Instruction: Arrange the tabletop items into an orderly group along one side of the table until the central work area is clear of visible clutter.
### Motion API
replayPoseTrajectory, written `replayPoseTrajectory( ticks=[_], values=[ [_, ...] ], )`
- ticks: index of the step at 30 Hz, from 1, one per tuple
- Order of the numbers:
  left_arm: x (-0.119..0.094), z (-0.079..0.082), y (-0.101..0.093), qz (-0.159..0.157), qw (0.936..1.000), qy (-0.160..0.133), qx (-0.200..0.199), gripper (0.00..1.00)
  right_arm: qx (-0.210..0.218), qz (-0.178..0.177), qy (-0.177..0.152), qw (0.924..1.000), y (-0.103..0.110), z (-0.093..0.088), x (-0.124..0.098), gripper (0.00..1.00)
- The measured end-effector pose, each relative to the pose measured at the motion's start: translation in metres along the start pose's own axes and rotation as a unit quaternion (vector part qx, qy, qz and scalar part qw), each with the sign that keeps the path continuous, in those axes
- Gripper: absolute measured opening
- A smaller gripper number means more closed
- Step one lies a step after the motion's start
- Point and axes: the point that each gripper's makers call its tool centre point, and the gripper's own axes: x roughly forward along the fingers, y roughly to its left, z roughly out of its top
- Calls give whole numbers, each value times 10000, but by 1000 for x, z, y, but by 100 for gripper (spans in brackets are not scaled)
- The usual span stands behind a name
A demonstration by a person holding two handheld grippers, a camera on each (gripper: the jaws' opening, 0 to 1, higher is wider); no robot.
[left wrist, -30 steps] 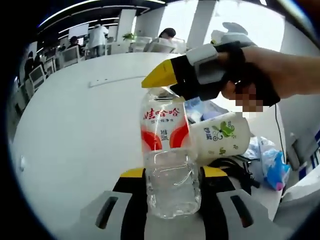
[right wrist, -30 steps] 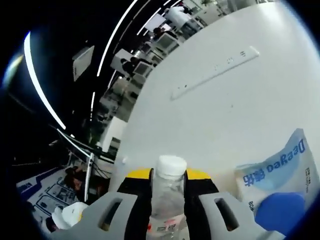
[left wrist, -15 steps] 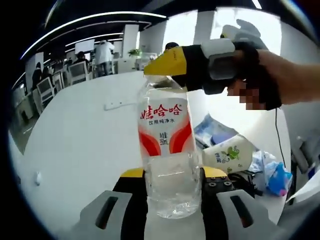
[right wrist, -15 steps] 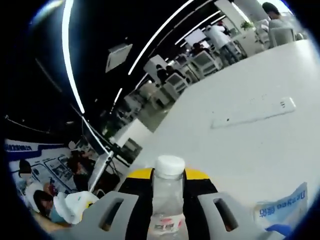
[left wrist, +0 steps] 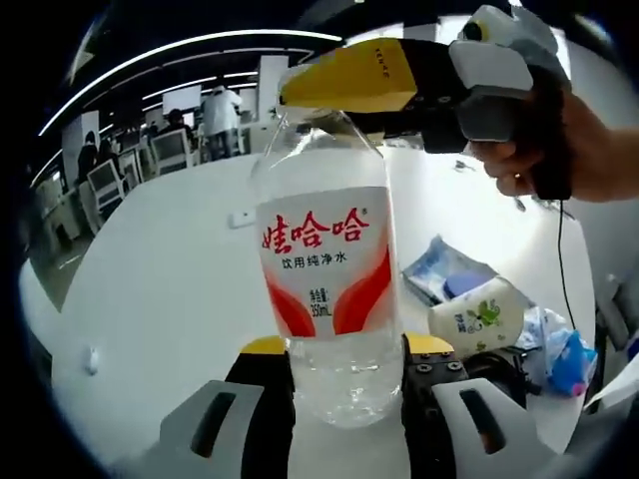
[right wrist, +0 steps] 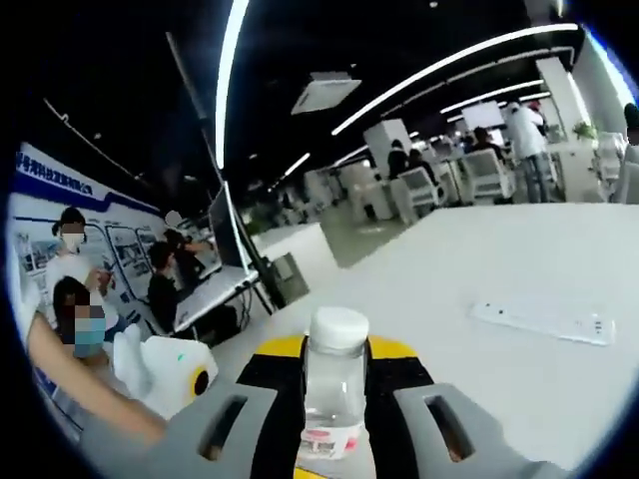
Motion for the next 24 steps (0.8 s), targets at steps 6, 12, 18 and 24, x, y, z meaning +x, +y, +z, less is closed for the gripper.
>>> replayPoseTrajectory(
  ticks=[6,12,18,24],
  values=[
    [1,-1,12,282,9996,21,-6,36,-854,438,107,9953,19,1,8,18],
    [3,-1,23,556,9984,-94,-65,36,-1501,794,103,9854,34,1,17,18],
    [7,-2,35,816,9966,-92,-10,36,-1700,1009,112,9802,31,-1,22,17],
    [10,-8,48,1250,9918,-127,-228,37,-2051,1413,287,9681,37,-8,31,17]
  ],
)
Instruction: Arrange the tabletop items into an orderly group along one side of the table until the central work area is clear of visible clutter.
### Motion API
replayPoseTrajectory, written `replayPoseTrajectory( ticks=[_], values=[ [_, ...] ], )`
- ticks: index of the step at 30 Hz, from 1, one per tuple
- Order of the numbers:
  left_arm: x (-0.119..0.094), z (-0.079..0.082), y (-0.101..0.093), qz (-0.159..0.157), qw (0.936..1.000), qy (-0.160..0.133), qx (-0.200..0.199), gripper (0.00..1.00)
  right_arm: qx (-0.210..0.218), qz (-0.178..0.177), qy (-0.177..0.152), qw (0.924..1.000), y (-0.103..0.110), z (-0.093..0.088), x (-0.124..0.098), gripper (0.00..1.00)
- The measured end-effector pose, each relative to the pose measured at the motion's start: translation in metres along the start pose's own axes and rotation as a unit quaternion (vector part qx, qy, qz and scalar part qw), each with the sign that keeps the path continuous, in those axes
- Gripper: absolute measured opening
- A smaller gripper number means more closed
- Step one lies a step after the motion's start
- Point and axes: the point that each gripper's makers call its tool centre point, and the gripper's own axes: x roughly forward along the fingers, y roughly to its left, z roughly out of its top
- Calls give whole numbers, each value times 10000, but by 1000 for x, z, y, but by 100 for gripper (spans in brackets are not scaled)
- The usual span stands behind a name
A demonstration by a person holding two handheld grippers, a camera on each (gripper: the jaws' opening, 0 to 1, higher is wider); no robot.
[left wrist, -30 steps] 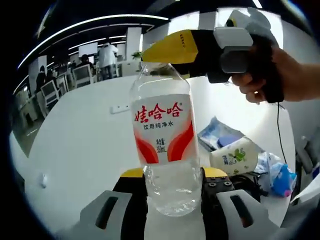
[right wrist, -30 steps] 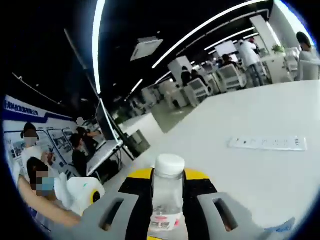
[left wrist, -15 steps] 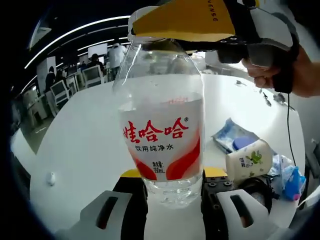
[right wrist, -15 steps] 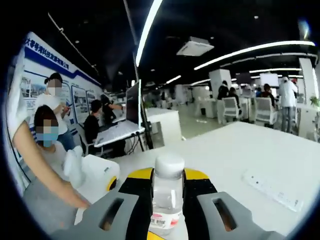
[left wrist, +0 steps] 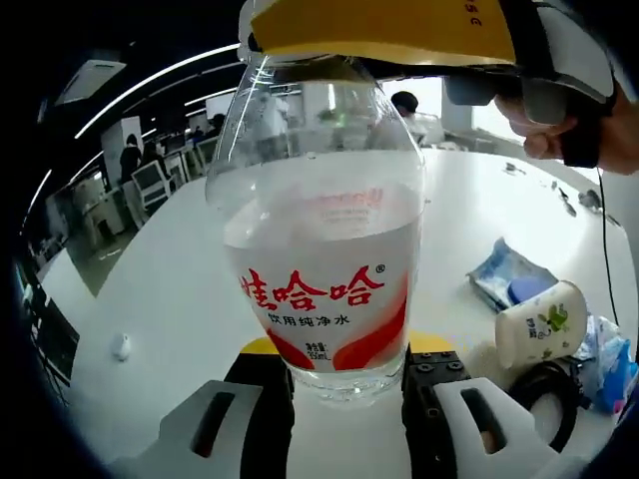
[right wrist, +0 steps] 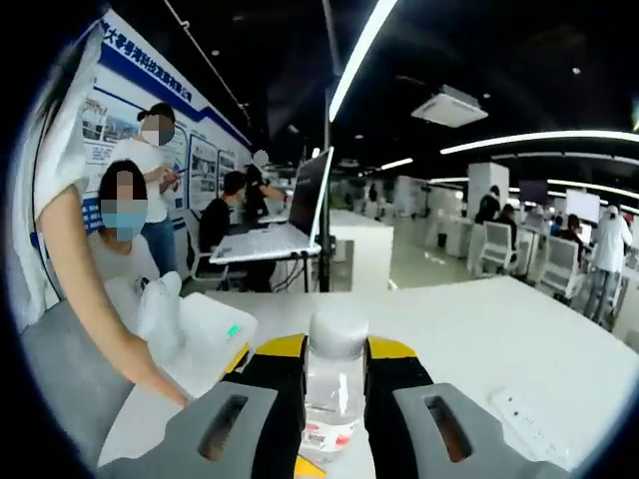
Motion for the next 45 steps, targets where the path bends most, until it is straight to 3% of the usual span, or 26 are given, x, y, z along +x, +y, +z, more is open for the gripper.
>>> replayPoseTrajectory(
  ticks=[4,11,19,26,45],
  values=[
    [6,-5,2,78,9999,9,-84,37,-74,166,147,9997,-1,-8,4,17],
    [16,-7,13,306,9995,3,-3,37,-193,284,120,9993,-5,-14,7,17],
    [21,-16,19,343,9990,26,-293,37,-457,533,282,9971,0,-24,18,18],
    [24,-23,21,354,9989,60,-286,37,-412,555,296,9972,0,-32,20,18],
    [25,-19,25,380,9980,-222,-448,38,-440,649,214,9967,0,-31,25,18]
  ],
)
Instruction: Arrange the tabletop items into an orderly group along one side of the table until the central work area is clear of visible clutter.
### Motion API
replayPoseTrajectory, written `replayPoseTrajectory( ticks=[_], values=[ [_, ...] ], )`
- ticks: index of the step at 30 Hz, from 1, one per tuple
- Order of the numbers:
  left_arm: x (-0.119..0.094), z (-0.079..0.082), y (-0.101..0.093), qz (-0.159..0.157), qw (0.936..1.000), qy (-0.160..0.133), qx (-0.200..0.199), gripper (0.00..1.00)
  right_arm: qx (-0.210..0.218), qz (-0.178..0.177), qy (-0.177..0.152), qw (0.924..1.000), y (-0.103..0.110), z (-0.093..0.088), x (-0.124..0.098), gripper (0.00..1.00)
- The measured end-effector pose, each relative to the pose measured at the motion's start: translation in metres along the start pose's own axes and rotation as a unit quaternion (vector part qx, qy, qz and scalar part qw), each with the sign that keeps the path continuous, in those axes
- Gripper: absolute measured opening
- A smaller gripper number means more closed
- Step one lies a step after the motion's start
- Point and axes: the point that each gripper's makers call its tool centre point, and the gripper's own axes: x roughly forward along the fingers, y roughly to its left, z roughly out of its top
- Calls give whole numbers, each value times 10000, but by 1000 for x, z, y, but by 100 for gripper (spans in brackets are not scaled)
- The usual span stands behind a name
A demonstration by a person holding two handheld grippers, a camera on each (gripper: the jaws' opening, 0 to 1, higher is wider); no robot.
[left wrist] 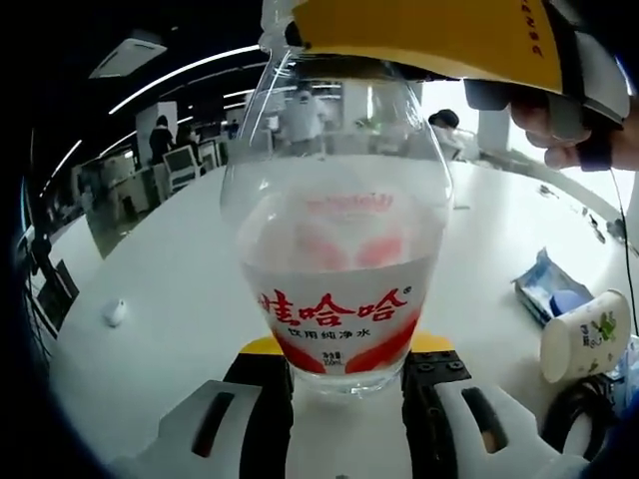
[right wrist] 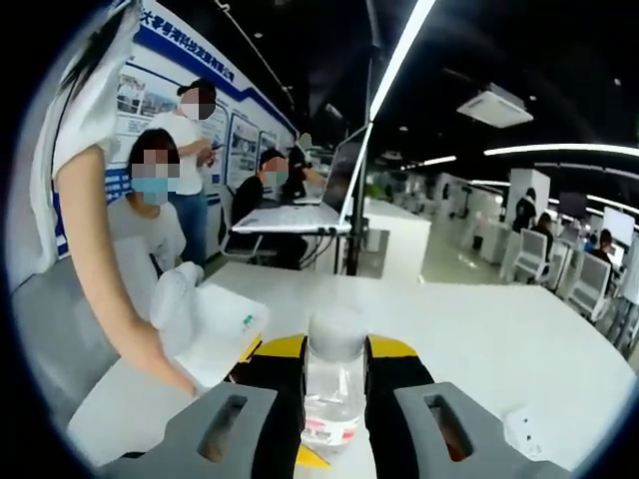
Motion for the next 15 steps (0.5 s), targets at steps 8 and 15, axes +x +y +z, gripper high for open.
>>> replayPoseTrajectory(
  ticks=[8,15],
  values=[
    [0,0,-1,-74,9999,43,100,38,67,-70,-15,10000,0,-1,-3,18],
    [-1,0,-2,-134,9998,79,92,38,91,-111,6,9999,0,-2,-6,18]
  ],
)
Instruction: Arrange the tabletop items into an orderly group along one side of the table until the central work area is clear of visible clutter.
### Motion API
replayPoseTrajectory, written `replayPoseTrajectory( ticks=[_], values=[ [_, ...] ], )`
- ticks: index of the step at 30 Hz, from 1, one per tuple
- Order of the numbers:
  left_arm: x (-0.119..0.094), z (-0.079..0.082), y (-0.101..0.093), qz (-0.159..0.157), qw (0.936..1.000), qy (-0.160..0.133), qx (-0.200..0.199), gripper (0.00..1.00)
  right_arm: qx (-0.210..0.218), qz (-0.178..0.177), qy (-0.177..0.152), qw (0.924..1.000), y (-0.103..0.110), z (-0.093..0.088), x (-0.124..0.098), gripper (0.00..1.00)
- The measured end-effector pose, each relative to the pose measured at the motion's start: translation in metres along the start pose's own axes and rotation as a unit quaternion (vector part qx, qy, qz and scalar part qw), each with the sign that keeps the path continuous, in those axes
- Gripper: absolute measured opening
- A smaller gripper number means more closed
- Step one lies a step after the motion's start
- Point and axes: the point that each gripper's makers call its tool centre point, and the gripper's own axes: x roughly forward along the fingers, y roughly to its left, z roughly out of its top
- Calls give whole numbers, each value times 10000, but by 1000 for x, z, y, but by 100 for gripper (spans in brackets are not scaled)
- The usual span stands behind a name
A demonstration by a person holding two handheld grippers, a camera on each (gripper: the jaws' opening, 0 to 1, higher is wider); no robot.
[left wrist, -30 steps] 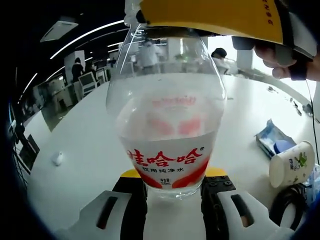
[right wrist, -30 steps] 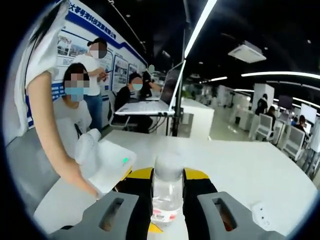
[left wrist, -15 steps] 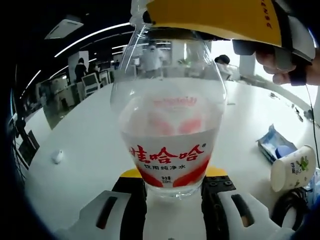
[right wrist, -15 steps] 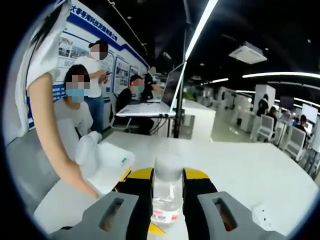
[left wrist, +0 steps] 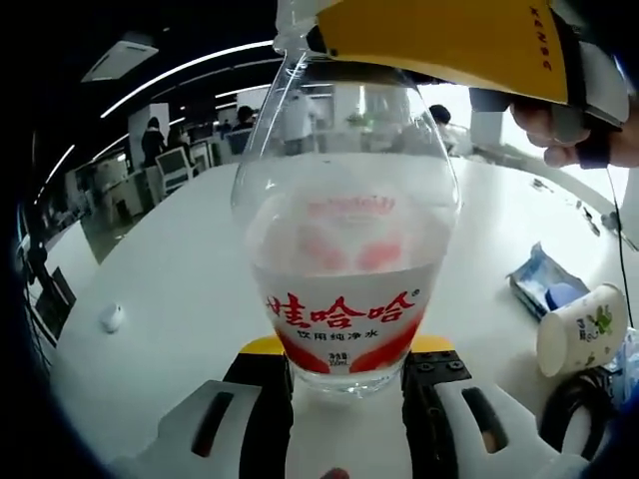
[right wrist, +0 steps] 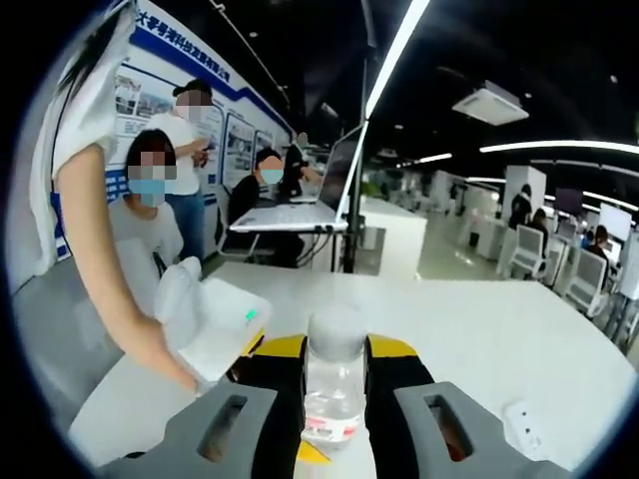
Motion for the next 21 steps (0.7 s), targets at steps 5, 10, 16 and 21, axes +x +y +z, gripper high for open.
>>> replayPoseTrajectory(
  ticks=[5,10,16,21],
  values=[
    [0,0,-1,-32,10000,11,-11,38,27,-26,-17,10000,1,-1,-1,18],
    [-2,1,-1,-50,10000,-2,8,38,55,-27,-32,10000,0,0,-1,18],
    [-4,4,-1,-82,9999,-44,99,38,47,-40,0,10000,1,0,0,18],
    [-8,11,-2,-163,9997,-170,106,41,52,-72,12,10000,1,0,-1,18]
  ],
)
